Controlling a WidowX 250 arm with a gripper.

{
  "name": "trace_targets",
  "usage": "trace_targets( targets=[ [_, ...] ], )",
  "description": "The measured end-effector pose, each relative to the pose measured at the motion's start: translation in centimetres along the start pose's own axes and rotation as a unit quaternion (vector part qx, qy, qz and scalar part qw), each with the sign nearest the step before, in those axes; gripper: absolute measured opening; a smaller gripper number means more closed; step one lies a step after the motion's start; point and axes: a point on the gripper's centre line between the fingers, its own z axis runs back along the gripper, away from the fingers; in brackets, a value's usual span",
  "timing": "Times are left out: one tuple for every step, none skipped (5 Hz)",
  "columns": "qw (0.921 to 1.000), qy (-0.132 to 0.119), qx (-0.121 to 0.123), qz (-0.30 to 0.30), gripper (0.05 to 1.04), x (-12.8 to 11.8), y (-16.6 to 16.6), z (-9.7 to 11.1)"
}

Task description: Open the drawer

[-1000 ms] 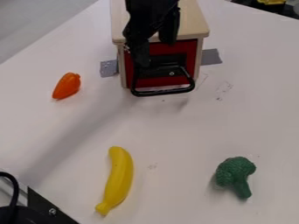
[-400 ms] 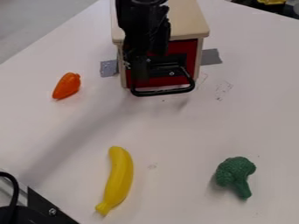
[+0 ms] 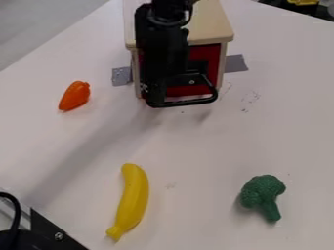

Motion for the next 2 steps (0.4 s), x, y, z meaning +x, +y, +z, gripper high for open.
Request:
trace_targets(
  targets=[
    [0.9999,-0.007,0.014,-0.002,0.998,0.33,-0.14,-1.30],
    [0.9999,-0.011,0.012,-0.004,0.998,0.50,-0.46,-1.42]
  ],
)
